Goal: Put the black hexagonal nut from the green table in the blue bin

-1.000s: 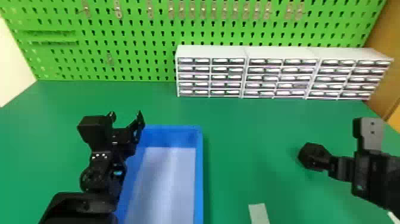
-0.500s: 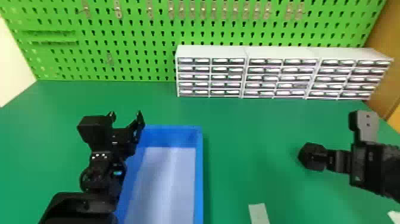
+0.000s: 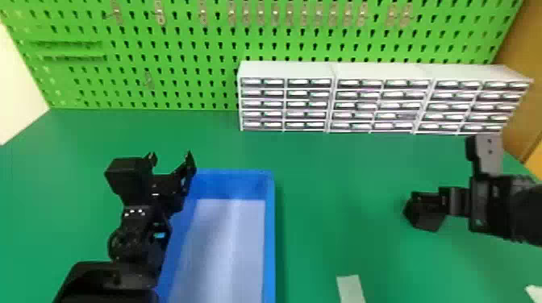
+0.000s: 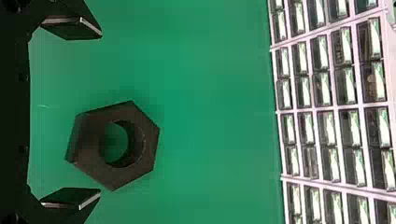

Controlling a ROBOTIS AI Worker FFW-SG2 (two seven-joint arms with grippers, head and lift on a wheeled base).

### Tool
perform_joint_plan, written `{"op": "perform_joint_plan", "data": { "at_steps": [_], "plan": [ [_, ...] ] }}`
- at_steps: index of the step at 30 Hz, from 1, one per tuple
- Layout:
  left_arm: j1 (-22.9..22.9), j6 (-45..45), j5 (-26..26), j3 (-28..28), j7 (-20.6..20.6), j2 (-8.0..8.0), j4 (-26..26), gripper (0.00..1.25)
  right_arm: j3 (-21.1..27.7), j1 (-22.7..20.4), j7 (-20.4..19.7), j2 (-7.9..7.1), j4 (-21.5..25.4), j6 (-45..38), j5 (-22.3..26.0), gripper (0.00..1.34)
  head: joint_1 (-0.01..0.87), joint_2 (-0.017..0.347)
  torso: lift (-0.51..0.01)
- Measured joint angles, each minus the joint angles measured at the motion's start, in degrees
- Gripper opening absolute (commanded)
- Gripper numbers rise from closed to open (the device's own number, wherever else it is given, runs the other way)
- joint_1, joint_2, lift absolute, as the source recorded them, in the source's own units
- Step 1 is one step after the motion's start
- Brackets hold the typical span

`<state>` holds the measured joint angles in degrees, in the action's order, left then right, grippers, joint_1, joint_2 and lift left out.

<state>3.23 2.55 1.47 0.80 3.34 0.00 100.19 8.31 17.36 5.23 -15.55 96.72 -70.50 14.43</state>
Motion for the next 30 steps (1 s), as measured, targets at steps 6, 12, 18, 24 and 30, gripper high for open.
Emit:
{"op": "perform_joint_plan", "data": {
  "at_steps": [6, 12, 18, 24, 30],
  "plan": [
    [0.02, 0.0, -0.06, -0.06, 0.0, 0.0, 0.0, 0.73, -1.56, 2.88, 3.0, -0.85, -4.04, 1.3, -0.92, 1.23, 0.657, 0.057, -0.095],
    [0.02, 0.0, -0.13, 0.01, 0.0, 0.0, 0.0, 0.73, -2.7, 5.77, 7.22, -1.14, -8.17, 2.3, -3.25, 1.23, 0.657, 0.057, -0.095],
    [0.02, 0.0, -0.16, -0.01, 0.0, 0.0, 0.0, 0.73, -4.06, 8.51, 12.01, -1.14, -11.12, 2.39, -8.19, 1.23, 0.657, 0.057, -0.095],
    [0.02, 0.0, -0.16, -0.04, 0.0, 0.0, 0.0, 0.73, -5.05, 10.71, 15.48, -1.02, -14.31, 2.77, -12.42, 1.23, 0.657, 0.057, -0.095],
    [0.01, 0.0, -0.16, -0.12, 0.0, 0.0, 0.0, 0.73, -6.83, 12.76, 16.95, -1.38, -17.78, 3.64, -13.27, 1.23, 0.657, 0.057, -0.095]
  ]
}}
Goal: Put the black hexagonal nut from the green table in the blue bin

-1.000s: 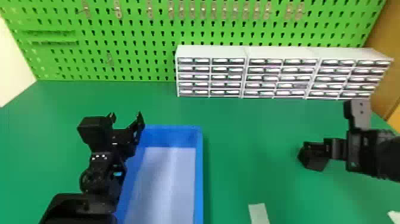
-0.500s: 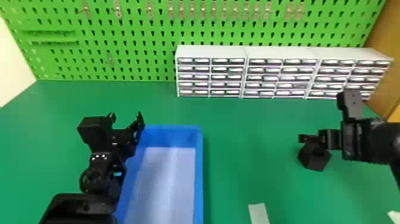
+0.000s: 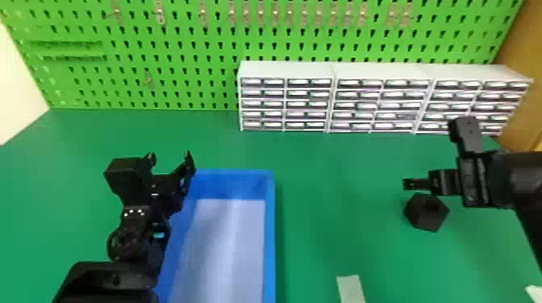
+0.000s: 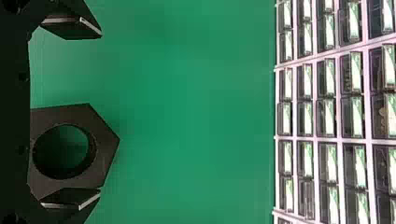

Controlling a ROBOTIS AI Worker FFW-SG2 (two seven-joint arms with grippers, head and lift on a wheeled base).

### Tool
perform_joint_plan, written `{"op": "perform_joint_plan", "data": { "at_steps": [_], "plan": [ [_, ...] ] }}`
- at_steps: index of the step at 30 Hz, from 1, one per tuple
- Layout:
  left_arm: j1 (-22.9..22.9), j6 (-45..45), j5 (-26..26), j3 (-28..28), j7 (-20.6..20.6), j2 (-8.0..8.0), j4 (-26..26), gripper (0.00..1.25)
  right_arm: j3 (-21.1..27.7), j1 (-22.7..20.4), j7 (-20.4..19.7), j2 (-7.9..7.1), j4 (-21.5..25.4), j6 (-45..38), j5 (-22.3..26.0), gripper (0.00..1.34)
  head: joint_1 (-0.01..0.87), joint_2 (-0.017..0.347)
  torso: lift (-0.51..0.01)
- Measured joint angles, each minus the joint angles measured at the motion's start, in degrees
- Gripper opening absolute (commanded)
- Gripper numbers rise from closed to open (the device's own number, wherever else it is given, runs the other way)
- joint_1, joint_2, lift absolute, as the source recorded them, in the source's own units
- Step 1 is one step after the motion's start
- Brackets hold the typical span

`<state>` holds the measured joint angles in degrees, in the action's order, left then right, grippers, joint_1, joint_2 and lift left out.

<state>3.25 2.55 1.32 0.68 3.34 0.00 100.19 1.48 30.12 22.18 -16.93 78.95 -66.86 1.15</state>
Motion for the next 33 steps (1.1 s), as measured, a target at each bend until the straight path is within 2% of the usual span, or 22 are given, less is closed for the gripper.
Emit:
{"op": "perform_joint_plan", "data": {
  "at_steps": [12, 33],
  "plan": [
    [-0.1, 0.0, 0.0, 0.09, 0.0, 0.0, 0.0, 0.73, -3.62, 2.56, 2.82, 0.43, -6.12, 1.17, -1.84, 1.23, 0.657, 0.057, -0.095],
    [-0.14, 0.0, -0.15, 0.11, 0.0, 0.0, 0.0, 0.73, -5.07, 4.59, 5.84, 0.53, -13.02, 1.6, -4.27, 1.23, 0.657, 0.057, -0.095]
  ]
}}
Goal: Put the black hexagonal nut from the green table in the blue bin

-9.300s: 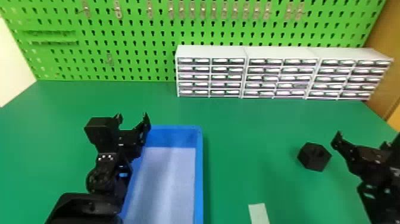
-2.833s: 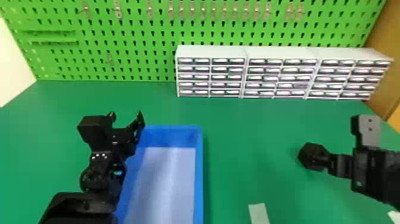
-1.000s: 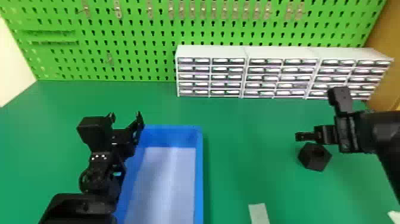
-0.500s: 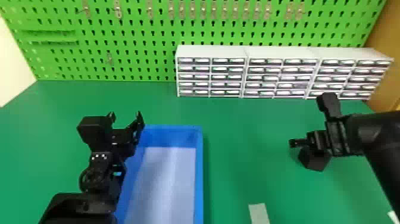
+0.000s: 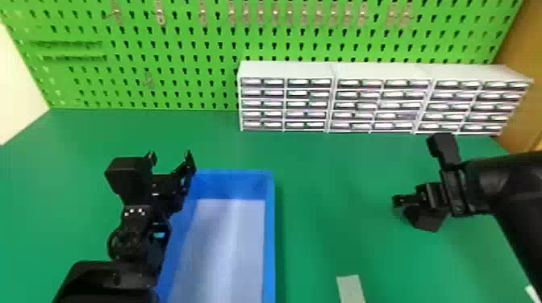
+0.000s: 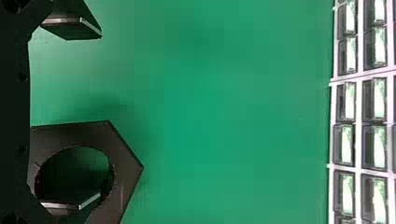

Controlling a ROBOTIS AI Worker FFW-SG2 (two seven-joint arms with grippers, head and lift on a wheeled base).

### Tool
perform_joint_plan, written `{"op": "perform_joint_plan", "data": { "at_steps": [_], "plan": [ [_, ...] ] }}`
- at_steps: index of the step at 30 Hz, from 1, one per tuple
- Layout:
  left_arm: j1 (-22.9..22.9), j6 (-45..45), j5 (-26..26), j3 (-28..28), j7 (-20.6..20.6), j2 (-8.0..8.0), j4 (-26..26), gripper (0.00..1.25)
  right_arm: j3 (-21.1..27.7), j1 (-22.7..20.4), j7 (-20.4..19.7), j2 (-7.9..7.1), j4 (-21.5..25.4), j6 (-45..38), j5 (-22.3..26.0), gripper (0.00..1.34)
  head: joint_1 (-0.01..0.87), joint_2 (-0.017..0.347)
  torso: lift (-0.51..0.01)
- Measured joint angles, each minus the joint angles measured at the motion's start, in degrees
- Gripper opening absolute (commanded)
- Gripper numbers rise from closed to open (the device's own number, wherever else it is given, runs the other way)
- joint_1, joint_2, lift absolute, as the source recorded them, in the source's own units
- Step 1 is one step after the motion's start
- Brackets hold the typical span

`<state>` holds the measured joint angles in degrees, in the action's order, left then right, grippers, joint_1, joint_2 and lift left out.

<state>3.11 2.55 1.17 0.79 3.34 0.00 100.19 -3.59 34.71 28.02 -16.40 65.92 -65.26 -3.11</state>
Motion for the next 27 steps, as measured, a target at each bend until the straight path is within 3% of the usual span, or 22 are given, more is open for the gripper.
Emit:
{"op": "perform_joint_plan", "data": {
  "at_steps": [23, 27],
  "plan": [
    [-0.12, 0.0, -0.2, 0.0, 0.0, -0.03, -0.07, 0.73, -0.69, 0.8, 1.01, 0.03, -4.85, 0.49, 0.04, 1.22, 0.657, 0.057, -0.095],
    [-0.12, 0.0, -0.2, 0.0, 0.0, -0.12, -0.09, 0.73, -0.91, 1.01, 1.25, 0.04, -5.81, 0.54, 0.03, 1.15, 0.657, 0.057, -0.095]
  ]
}}
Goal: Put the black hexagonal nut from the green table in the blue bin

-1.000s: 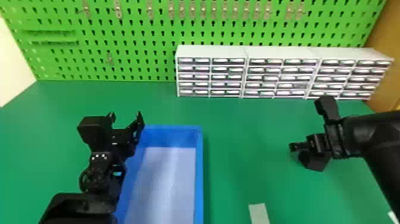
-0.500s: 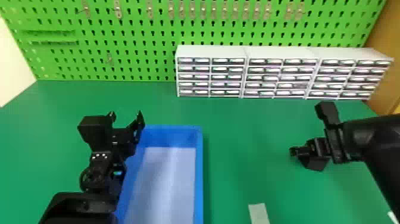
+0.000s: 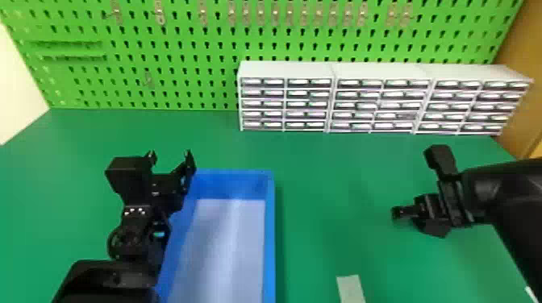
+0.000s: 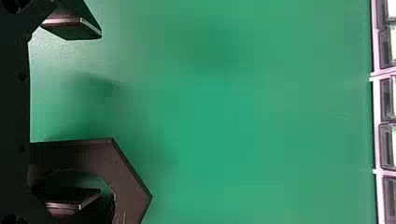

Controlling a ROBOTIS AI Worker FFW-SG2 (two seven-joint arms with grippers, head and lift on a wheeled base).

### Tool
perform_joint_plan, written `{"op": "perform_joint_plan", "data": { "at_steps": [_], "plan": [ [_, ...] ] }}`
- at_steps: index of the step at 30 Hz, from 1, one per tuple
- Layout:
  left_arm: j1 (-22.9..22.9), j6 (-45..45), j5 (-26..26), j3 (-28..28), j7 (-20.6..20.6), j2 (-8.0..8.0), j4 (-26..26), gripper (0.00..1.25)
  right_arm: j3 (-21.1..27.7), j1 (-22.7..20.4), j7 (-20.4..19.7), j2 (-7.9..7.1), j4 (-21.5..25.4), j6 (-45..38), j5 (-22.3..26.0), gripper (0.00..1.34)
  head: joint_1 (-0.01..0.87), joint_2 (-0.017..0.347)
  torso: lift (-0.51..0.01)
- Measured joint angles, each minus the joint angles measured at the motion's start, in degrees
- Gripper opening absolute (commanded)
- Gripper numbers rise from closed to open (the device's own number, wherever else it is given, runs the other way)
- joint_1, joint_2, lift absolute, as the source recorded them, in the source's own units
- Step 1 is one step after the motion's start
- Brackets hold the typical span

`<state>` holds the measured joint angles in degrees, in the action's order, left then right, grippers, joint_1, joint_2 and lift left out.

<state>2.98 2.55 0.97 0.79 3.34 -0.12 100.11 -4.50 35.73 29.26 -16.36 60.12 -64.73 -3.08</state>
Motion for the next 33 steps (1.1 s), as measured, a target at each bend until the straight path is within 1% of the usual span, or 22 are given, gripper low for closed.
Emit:
{"op": "perform_joint_plan", "data": {
  "at_steps": [1, 3, 5, 6, 9, 12, 14, 19, 26, 33],
  "plan": [
    [0.0, 0.0, 0.0, 0.0, 0.0, -0.02, 0.0, 0.73, -0.03, 0.01, 0.02, 0.0, -0.18, 0.01, -0.02, 1.09, 0.657, 0.057, -0.095],
    [0.0, 0.0, 0.0, 0.0, 0.0, -0.04, 0.0, 0.73, 0.0, 0.0, 0.08, 0.01, -0.33, 0.03, -0.04, 0.84, 0.657, 0.057, -0.095],
    [0.0, 0.0, 0.0, 0.0, 0.0, -0.06, 0.0, 0.73, 0.17, -0.07, 0.16, 0.01, -0.4, 0.04, -0.04, 0.57, 0.657, 0.057, -0.095],
    [0.0, 0.0, 0.0, 0.0, 0.0, -0.06, 0.0, 0.73, 0.26, -0.15, 0.17, 0.03, -0.42, 0.05, -0.04, 0.51, 0.657, 0.057, -0.095],
    [0.0, 0.0, 0.0, 0.0, 0.0, -0.06, 0.0, 0.73, 0.52, -0.36, 0.17, 0.07, -0.42, -0.1, -0.13, 0.4, 0.657, 0.057, -0.095],
    [0.0, 0.0, 0.0, -0.01, 0.0, -0.06, 0.0, 0.73, 0.65, -0.45, 0.17, 0.09, -0.41, -0.45, -0.39, 0.23, 0.657, 0.057, -0.095],
    [0.0, 0.0, 0.0, 0.0, 0.0, -0.06, 0.0, 0.73, 0.64, -0.51, 0.19, 0.09, -0.41, -0.52, -0.68, 0.19, 0.657, 0.057, -0.095],
    [0.0, 0.0, 0.0, 0.0, 0.0, -0.06, 0.0, 0.73, 0.99, -0.78, 0.35, 0.01, -0.41, -0.05, -0.94, 0.17, 0.657, 0.057, -0.095],
    [0.0, 0.0, -0.02, -0.09, 0.0, -0.06, 0.0, 0.73, 2.46, -1.7, 0.35, 0.07, -0.16, 0.64, -0.66, 0.17, 0.657, 0.057, -0.095],
    [0.06, 0.0, -0.09, -0.09, 0.0, -0.06, 0.0, 0.73, 5.32, -3.83, 0.35, 0.46, 2.25, 1.18, 0.39, 0.17, 0.657, 0.057, -0.095]
  ]
}}
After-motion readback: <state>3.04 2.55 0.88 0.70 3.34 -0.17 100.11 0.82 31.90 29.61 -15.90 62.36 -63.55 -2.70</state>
